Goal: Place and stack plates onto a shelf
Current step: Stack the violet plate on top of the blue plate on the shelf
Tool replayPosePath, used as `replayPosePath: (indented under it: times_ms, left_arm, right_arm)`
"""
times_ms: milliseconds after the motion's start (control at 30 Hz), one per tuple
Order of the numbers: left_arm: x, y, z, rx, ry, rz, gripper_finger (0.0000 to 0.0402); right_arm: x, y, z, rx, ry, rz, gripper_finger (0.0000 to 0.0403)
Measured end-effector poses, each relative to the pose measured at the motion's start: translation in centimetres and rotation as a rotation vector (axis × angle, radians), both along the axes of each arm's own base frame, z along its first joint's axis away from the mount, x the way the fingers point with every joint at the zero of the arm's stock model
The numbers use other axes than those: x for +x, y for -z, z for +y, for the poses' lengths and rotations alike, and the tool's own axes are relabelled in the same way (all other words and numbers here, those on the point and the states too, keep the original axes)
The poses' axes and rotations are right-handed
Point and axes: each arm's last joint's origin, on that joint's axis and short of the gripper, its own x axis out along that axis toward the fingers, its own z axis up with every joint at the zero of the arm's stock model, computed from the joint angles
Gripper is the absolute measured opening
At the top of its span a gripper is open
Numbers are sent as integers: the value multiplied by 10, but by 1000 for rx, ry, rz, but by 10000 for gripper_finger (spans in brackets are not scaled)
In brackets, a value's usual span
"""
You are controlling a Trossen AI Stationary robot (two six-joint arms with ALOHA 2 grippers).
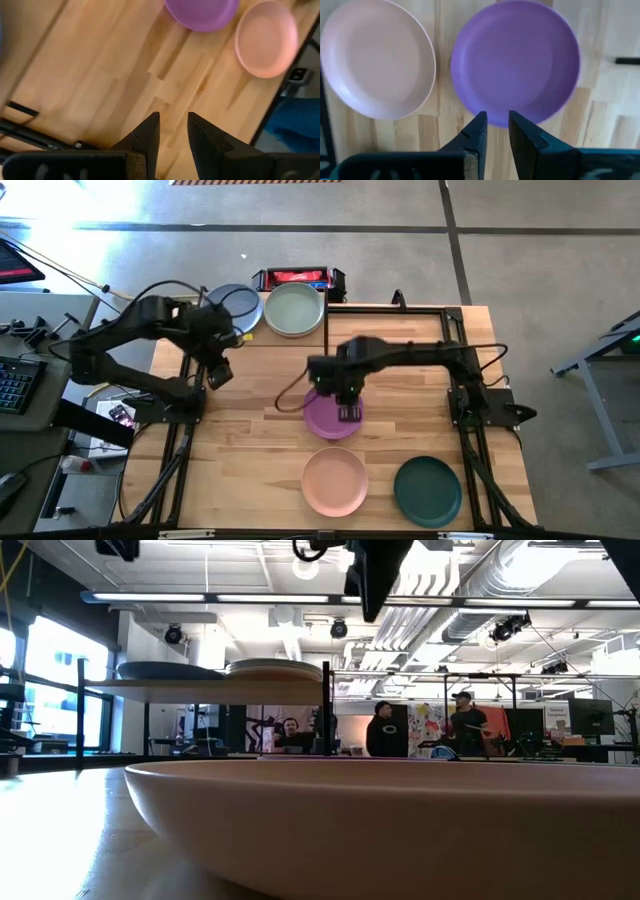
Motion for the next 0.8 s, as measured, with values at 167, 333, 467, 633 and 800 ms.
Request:
replayPosePath:
  times_ms: [167,333,467,633,800]
  left_arm:
    - [-6,-4,-14,-39,-26,-17,90]
    - [-7,-4,-26,-69,-19,-10,90]
    - [-7,-4,-35,-65,-1,-4,90]
    - [-8,-4,-44,-28,-22,-1,90]
    - [-9,-4,-53,-29,-11,1,90]
  right_arm:
    - [6,21,24,-29,-53,-26,79]
    - [6,44,48,-28,-115,-19,96]
    - [3,67,65,-25,-161,-5,99]
    - [-1,96,80,-66,-202,-7,99]
    - [-7,116,87,-70,-223,4,99]
